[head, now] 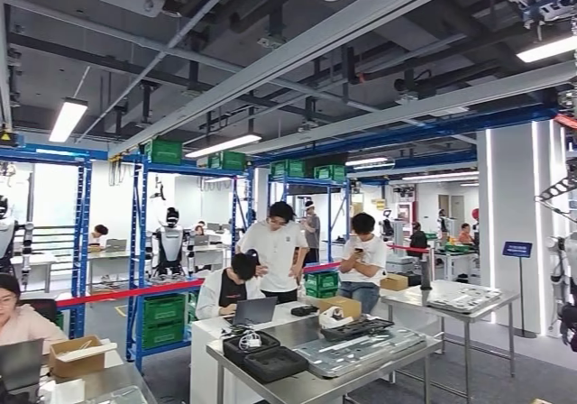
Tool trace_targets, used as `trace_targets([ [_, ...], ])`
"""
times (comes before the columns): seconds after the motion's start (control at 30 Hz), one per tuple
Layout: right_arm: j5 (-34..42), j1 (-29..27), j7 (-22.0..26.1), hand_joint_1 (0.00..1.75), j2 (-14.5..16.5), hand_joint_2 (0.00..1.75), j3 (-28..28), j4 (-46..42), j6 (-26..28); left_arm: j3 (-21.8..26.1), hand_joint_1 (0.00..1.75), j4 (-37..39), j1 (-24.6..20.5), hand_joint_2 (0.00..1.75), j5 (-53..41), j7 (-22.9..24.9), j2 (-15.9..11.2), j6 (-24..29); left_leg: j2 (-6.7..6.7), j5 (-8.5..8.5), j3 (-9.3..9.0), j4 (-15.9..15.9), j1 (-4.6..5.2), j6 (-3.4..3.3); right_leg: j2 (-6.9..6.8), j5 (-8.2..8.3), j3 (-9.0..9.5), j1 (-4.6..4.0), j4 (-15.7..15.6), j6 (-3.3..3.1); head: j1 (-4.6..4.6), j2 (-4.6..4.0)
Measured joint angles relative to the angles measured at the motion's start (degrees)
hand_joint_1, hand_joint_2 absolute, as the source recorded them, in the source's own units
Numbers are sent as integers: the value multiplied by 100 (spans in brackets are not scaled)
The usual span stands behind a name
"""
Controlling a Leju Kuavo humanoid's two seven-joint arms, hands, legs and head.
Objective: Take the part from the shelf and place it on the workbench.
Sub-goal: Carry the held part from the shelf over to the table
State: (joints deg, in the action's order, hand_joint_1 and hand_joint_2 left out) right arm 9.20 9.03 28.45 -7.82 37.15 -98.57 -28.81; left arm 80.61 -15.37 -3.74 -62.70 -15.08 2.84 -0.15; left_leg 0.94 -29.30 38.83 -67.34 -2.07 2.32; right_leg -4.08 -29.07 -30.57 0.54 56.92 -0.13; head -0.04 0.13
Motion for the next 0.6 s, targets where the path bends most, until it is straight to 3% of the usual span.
trace_targets([
  [0.03, 2, -1, -3, 175, 0, 175, 0, -2, 0, 0, 0, 1, -4, 175, -2, 19, 9, 5, 119, 123, -191, 349, 6, 17, -59, -30, 7, 0, 26, 48, 1, 0],
  [0.1, 15, 0, 3, 175, 1, 175, 0, -6, 0, 0, 0, 3, -19, 175, -7, 57, 26, 26, 255, 216, -379, 730, 40, -45, -162, -77, 20, -15, 67, 142, 1, 0],
  [0.2, 45, 15, 37, 175, 5, 175, 1, -14, -1, 2, 0, 3, 12, 175, -10, 72, 30, 45, 117, 209, -360, 757, 82, -200, -263, -117, 63, 11, 69, 225, 1, 0],
  [0.27, 54, 29, 56, 175, 10, 175, -3, -30, -2, 3, 0, 2, 23, 175, -21, 57, 26, 52, 6, 222, -365, 769, 88, -278, -51, -325, -15, 47, 314, 249, 1, 0],
  [0.33, 58, 34, 74, 175, 13, 175, -12, -42, -3, 3, 0, 2, 4, 175, -31, 34, 21, 53, -116, 230, -362, 772, 105, -335, 253, -699, -321, 47, 1005, 223, 0, 0],
  [0.4, 58, 34, 89, 175, 14, 175, -17, -43, -7, 2, 0, 2, -9, 175, -37, 22, 18, 44, -267, 236, -363, 771, 146, -366, 361, -887, -634, 25, 1635, 178, 0, 0],
  [0.43, 57, 36, 95, 175, 16, 175, -17, -43, -9, 2, 0, 2, -10, 175, -42, 22, 18, 40, -349, 238, -368, 771, 166, -373, 386, -823, -675, 8, 1679, 149, -1, 0],
  [0.5, 57, 46, 108, 175, 28, 175, -18, -54, -11, 2, 0, 2, -7, 175, -62, 28, 18, 39, -512, 243, -384, 771, 190, -380, 508, -426, -472, -40, 1147, 72, -1, 0],
  [0.57, 57, 67, 122, 175, 46, 175, -21, -85, -11, 2, 0, 3, -17, 175, -85, 34, 24, 31, -656, 256, -372, 766, 184, -372, 840, -90, -207, -64, 475, -13, 1, 1],
  [0.6, 57, 76, 130, 175, 53, 175, -22, -108, -11, 2, 0, 4, -23, 175, -94, 35, 26, 22, -725, 270, -346, 766, 166, -354, 959, -20, -139, -76, 280, -38, 1, 2],
])
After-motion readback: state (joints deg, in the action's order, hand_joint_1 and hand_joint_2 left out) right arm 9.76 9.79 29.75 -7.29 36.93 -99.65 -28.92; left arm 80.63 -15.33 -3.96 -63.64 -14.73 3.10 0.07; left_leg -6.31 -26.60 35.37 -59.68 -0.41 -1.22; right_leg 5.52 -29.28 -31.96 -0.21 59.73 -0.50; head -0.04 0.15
